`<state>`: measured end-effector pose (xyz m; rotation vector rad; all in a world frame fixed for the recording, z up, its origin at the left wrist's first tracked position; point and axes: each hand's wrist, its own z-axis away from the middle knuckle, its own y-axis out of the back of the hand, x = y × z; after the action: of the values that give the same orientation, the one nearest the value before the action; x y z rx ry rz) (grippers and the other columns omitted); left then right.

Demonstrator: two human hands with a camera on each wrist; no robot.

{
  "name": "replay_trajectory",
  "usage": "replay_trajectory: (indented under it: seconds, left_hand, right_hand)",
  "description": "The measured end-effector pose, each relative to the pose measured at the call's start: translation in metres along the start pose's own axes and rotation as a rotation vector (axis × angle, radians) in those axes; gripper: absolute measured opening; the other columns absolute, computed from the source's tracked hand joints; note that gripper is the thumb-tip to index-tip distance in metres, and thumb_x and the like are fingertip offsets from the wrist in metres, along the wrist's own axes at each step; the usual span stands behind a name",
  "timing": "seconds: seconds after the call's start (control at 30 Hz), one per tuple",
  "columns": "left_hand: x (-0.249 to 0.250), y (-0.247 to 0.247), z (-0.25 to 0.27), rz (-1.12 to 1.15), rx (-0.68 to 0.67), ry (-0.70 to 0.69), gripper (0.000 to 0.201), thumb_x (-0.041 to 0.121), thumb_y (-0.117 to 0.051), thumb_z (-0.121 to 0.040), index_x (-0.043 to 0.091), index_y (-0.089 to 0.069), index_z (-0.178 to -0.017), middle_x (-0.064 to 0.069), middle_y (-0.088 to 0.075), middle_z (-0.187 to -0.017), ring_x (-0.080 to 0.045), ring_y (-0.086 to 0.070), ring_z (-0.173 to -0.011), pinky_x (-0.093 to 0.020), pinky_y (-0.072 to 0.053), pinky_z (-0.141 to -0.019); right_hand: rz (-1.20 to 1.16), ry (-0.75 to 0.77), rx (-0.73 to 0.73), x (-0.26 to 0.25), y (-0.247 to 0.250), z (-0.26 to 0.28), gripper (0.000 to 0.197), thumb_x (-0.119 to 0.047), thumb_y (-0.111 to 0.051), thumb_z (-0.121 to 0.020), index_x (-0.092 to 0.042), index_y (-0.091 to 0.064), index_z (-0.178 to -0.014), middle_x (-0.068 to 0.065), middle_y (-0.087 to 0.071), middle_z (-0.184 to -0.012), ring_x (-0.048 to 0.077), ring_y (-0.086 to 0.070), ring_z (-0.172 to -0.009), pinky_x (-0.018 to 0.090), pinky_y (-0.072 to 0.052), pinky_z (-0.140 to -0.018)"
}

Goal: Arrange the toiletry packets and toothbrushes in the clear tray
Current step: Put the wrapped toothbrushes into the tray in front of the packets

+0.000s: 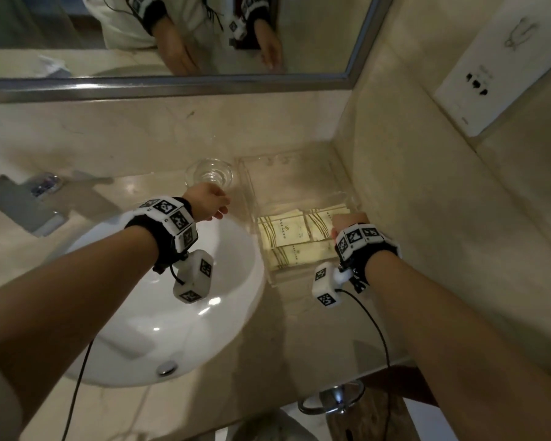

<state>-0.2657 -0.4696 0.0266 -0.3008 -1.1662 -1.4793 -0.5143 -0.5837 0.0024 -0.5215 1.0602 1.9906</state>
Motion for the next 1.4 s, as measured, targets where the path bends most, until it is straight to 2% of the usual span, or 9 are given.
replay_trajectory:
  seconds: [0.2,0.3,0.43,0.6,0.77,0.9,1.03,1.2,1.4]
  left_hand:
    - [-0.033,0.068,0.027,0.099,0.271,-0.057,0.019,0.013,-0.052,-0.089,0.013,-0.059,-0.072,0.001,-0.06,-0.064,-0.013,-0.055,-0.056,-0.022,-0.042,-0.054]
    - [-0.053,0.109,0.046,0.175,0.392,-0.079,0.029,0.011,-0.049,-0.091,0.019,-0.053,-0.063,0.001,-0.058,-0.062,-0.006,-0.055,-0.046,-0.015,-0.041,-0.046]
    - [-0.097,0.167,0.09,0.257,0.578,-0.104,0.025,0.011,-0.052,-0.09,0.015,-0.057,-0.066,0.007,-0.06,-0.053,0.005,-0.05,-0.032,-0.006,-0.038,-0.038]
    - [-0.179,0.226,0.152,0.297,0.829,0.01,0.018,0.013,-0.051,-0.089,0.012,-0.06,-0.073,0.001,-0.061,-0.06,0.002,-0.054,-0.039,-0.01,-0.043,-0.045]
    - [-0.267,0.253,0.205,0.393,0.935,0.199,0.03,0.011,-0.05,-0.09,0.021,-0.055,-0.062,0.009,-0.061,-0.046,0.005,-0.052,-0.033,-0.014,-0.042,-0.045]
    - [-0.323,0.253,0.236,0.447,0.971,0.323,0.03,0.009,-0.049,-0.09,0.019,-0.054,-0.062,0.005,-0.061,-0.049,0.005,-0.05,-0.03,-0.019,-0.04,-0.047]
    - [-0.357,0.241,0.243,0.454,0.919,0.368,0.028,0.01,-0.05,-0.09,0.018,-0.054,-0.064,-0.001,-0.058,-0.062,0.003,-0.052,-0.033,-0.012,-0.041,-0.044]
    - [-0.377,0.224,0.24,0.471,0.821,0.371,0.028,0.008,-0.051,-0.09,0.018,-0.053,-0.064,-0.001,-0.057,-0.063,0.006,-0.052,-0.034,-0.009,-0.043,-0.045]
    - [-0.391,0.222,0.241,0.532,0.788,0.339,0.025,0.005,-0.051,-0.09,0.015,-0.054,-0.067,-0.003,-0.057,-0.066,0.007,-0.052,-0.035,-0.003,-0.04,-0.041]
  right_hand:
    - [-0.087,0.318,0.096,-0.074,-0.076,0.062,0.023,-0.022,-0.051,-0.09,-0.004,-0.064,-0.086,0.001,-0.051,-0.056,0.021,-0.05,-0.056,0.032,-0.046,-0.06]
    - [-0.11,0.449,-0.007,-0.106,-0.12,0.099,0.029,-0.023,-0.054,-0.09,0.003,-0.067,-0.085,0.0,-0.049,-0.052,0.018,-0.048,-0.052,0.03,-0.044,-0.06]
    - [-0.082,0.6,-0.209,-0.144,-0.198,0.154,0.027,-0.025,-0.055,-0.092,-0.013,-0.057,-0.068,-0.001,-0.048,-0.049,0.0,-0.041,-0.027,0.02,-0.037,-0.042]
    - [0.039,0.759,-0.499,-0.155,-0.295,0.239,0.023,-0.026,-0.055,-0.092,-0.013,-0.061,-0.073,-0.003,-0.051,-0.057,0.009,-0.046,-0.049,0.027,-0.045,-0.058]
    - [0.237,0.736,-0.712,-0.129,-0.369,0.291,0.018,-0.018,-0.054,-0.091,-0.011,-0.057,-0.074,0.002,-0.051,-0.056,0.008,-0.045,-0.04,0.015,-0.036,-0.038]
    - [0.45,0.67,-0.801,-0.096,-0.42,0.31,0.019,-0.023,-0.058,-0.09,-0.019,-0.051,-0.073,0.005,-0.062,-0.073,0.018,-0.057,-0.058,0.025,-0.051,-0.054]
    - [0.743,0.657,-0.796,-0.067,-0.45,0.32,0.038,-0.033,-0.061,-0.087,-0.004,-0.056,-0.11,0.016,-0.067,-0.109,0.034,-0.065,-0.1,0.045,-0.053,-0.09]
    - [0.951,0.702,-0.795,-0.041,-0.464,0.319,0.06,-0.036,-0.063,-0.086,-0.005,-0.04,-0.131,0.013,-0.051,-0.133,0.031,-0.053,-0.119,0.037,-0.045,-0.092]
    - [1.043,0.813,-0.662,-0.022,-0.483,0.32,0.068,-0.03,-0.073,-0.079,-0.004,-0.038,-0.13,0.013,-0.046,-0.132,0.031,-0.049,-0.12,0.037,-0.046,-0.095]
